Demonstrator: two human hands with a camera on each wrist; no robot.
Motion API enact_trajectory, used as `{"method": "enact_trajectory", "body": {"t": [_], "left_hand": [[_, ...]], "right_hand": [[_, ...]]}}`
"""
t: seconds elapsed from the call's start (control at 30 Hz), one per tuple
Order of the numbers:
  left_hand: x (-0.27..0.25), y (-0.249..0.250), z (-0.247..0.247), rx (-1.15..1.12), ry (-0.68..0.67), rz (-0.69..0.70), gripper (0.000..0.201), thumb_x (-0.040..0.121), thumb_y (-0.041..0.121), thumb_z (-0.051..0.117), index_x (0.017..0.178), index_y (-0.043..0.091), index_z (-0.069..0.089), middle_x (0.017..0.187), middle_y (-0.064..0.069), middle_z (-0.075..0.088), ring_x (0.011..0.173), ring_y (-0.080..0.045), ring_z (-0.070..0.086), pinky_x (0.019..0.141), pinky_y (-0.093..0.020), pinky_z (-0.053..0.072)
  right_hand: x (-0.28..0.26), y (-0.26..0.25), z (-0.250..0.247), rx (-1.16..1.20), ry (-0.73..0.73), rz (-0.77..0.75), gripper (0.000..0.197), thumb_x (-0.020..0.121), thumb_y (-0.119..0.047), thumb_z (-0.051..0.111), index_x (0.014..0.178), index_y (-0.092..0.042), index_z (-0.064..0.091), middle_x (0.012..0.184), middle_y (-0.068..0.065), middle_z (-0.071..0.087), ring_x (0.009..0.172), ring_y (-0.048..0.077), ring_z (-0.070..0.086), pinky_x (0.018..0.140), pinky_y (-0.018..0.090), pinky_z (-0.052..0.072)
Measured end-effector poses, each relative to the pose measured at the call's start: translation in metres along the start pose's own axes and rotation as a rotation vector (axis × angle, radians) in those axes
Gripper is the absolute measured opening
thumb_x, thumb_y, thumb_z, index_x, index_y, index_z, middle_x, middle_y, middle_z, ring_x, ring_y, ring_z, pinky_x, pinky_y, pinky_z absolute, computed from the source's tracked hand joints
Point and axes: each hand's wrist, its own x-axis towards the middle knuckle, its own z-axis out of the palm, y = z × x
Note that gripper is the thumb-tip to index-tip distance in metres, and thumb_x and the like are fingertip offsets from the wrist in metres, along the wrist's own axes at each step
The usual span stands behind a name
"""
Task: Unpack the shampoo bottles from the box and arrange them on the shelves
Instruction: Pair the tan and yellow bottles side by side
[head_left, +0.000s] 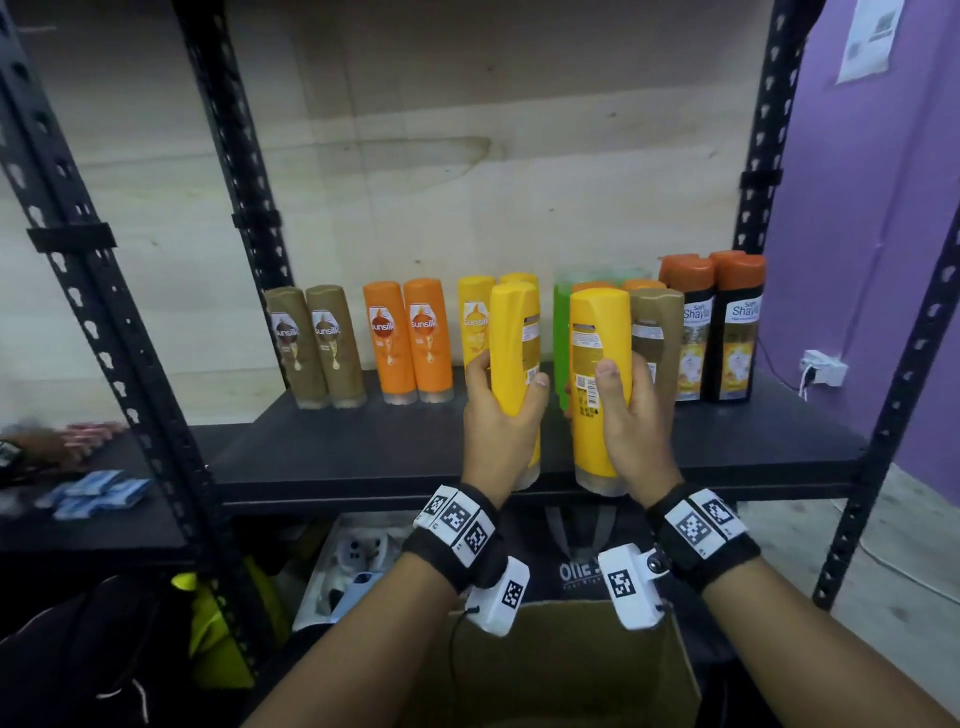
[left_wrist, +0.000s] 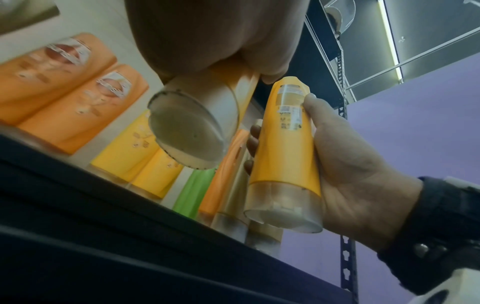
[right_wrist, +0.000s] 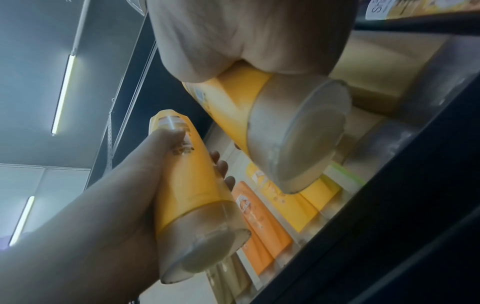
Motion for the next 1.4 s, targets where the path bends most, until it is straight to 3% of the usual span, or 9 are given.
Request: {"method": "enact_trajectory", "body": {"t": [0.1,0.27,0.4,0.7,0.83,1.0,1.13,1.27,1.4], "left_hand": [[0.000,-0.002,-0.019,0.010,0.022,-0.013,0.061,0.082,0.054,0.068,0.132,0.024,0.048,0.111,0.012,0.071,0.099,-0.002,0.069,0.082,-0.022,0.056],[-0.004,-0.009,-0.041,0.026,0.078,-0.018,0.058,0.086,0.052,0.069,0.132,0.023,0.048,0.111,0.016,0.069,0.102,0.000,0.068,0.082,-0.018,0.054],[-0.004,-0.016,-0.050,0.063,0.087,-0.033,0.041,0.094,0.036,0.072,0.126,0.032,0.047,0.105,0.030,0.067,0.100,0.003,0.067,0.079,-0.012,0.051],[0.013,-0.027,-0.049,0.044,0.088,-0.021,0.045,0.096,0.034,0.071,0.132,0.023,0.046,0.112,0.019,0.067,0.102,0.005,0.065,0.080,-0.012,0.051],[0.023,-0.036,-0.042,0.042,0.091,-0.003,0.043,0.097,0.031,0.070,0.131,0.023,0.046,0.108,0.035,0.066,0.101,0.007,0.066,0.078,-0.008,0.049],[0.025,-0.051,-0.034,0.026,0.146,0.000,0.047,0.096,0.032,0.070,0.134,0.019,0.047,0.106,0.034,0.067,0.098,0.007,0.066,0.077,-0.006,0.048],[0.028,-0.061,-0.027,0.033,0.152,-0.008,0.046,0.095,0.034,0.070,0.133,0.028,0.045,0.108,0.037,0.065,0.098,0.009,0.066,0.075,-0.004,0.047],[0.037,-0.070,-0.020,0.079,0.127,-0.019,0.049,0.094,0.037,0.073,0.133,0.032,0.043,0.111,0.031,0.065,0.099,0.010,0.065,0.075,-0.005,0.048],[0.046,-0.076,-0.019,0.098,0.094,-0.045,0.051,0.094,0.037,0.072,0.133,0.037,0.039,0.112,0.028,0.065,0.102,0.008,0.064,0.081,-0.009,0.049]], "right_hand": [[-0.003,0.004,0.015,0.043,-0.045,0.029,0.036,0.096,-0.061,0.052,0.122,-0.037,0.056,0.112,0.001,0.072,0.092,0.025,0.074,0.069,0.039,0.063],[-0.007,0.008,0.033,0.073,-0.100,0.030,0.036,0.096,-0.060,0.052,0.122,-0.035,0.056,0.113,-0.003,0.071,0.093,0.024,0.074,0.072,0.046,0.064],[-0.009,0.011,0.041,0.055,-0.115,0.038,0.033,0.098,-0.059,0.051,0.119,-0.035,0.057,0.112,0.002,0.071,0.086,0.027,0.075,0.076,0.052,0.062],[-0.002,0.016,0.049,0.110,-0.111,0.056,0.034,0.102,-0.048,0.049,0.126,-0.025,0.054,0.117,0.009,0.069,0.096,0.033,0.072,0.069,0.034,0.061],[0.004,0.022,0.053,0.086,-0.079,0.050,0.045,0.098,-0.059,0.052,0.130,-0.027,0.054,0.120,0.000,0.070,0.101,0.026,0.073,0.073,0.041,0.063],[0.008,0.043,0.062,-0.006,-0.019,0.034,0.048,0.094,-0.069,0.055,0.132,-0.041,0.051,0.122,-0.013,0.068,0.109,0.018,0.070,0.087,0.053,0.060],[0.009,0.051,0.067,-0.077,0.031,0.016,0.040,0.089,-0.079,0.050,0.124,-0.060,0.046,0.118,-0.027,0.066,0.108,0.003,0.067,0.091,0.037,0.057],[0.014,0.058,0.072,-0.085,0.048,0.006,0.064,0.086,-0.082,0.050,0.137,-0.043,0.046,0.117,-0.032,0.065,0.107,-0.006,0.065,0.084,0.010,0.050],[0.019,0.069,0.073,-0.113,-0.001,0.029,0.070,0.088,-0.080,0.047,0.147,-0.042,0.039,0.130,-0.021,0.063,0.114,-0.010,0.060,0.087,0.004,0.046]]}}
